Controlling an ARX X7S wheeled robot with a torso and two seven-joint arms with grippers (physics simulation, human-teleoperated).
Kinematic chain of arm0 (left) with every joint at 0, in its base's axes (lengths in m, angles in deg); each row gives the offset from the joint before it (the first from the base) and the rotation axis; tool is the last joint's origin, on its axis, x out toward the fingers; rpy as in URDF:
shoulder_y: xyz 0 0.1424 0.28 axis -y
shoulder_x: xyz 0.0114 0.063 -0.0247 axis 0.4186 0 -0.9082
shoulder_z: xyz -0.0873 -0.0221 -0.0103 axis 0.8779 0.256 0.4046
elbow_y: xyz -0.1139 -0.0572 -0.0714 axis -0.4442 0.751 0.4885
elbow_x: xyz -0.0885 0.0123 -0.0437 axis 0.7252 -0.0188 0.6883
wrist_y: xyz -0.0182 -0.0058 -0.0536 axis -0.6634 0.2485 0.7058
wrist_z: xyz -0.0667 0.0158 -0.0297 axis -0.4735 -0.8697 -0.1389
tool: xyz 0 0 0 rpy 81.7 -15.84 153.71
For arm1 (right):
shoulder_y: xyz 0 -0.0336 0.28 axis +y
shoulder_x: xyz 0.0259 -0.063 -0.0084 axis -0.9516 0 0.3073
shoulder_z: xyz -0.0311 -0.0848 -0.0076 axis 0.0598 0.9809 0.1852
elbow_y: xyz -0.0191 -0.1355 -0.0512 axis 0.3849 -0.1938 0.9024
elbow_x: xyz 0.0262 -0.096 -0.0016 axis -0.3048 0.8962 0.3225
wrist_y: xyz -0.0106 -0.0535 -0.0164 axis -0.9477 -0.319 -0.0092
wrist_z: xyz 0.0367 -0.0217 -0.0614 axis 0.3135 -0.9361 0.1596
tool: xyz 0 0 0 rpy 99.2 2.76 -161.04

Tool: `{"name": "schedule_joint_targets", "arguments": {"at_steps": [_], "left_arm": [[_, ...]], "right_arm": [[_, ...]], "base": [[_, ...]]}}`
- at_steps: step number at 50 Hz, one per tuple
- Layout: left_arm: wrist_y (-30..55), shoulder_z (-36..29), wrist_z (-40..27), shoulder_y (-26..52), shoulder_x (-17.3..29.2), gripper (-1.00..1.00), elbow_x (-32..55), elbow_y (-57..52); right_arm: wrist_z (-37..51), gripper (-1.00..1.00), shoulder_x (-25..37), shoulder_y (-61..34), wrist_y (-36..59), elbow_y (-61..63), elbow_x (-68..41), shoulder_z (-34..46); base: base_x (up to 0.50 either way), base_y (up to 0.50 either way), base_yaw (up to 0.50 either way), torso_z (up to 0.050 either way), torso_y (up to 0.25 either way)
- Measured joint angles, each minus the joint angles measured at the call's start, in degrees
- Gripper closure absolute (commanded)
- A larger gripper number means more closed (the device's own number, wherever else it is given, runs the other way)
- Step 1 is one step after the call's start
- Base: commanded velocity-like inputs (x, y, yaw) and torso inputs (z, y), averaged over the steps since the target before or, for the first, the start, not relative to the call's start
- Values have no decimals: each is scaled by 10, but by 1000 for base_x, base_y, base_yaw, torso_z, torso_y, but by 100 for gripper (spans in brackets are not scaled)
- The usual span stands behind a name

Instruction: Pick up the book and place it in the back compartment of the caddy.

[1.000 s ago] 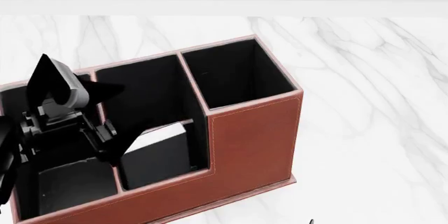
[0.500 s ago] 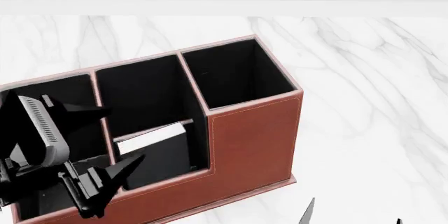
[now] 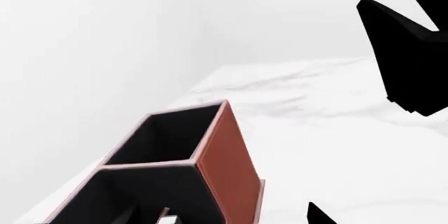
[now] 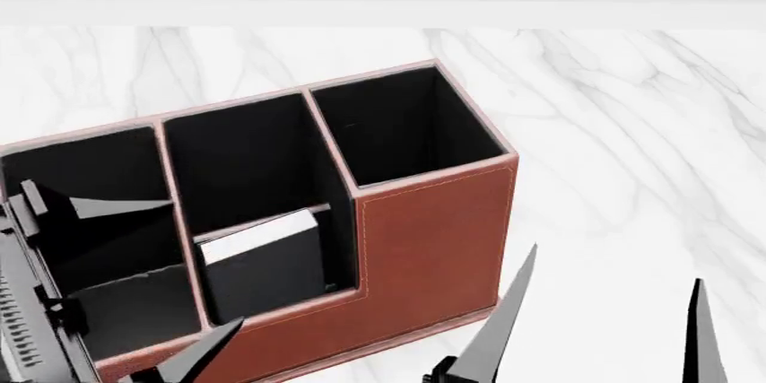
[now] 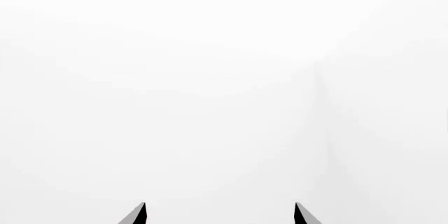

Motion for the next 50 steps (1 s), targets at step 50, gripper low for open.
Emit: {"name": "schedule_joint_targets", "arguments": {"at_steps": [50], "left_arm": [[16, -129, -490, 184, 289, -100, 463, -211]], "right_arm": [[3, -100, 44, 30, 99, 239, 37, -68]], "base": [[0, 0, 0, 0, 0]]}}
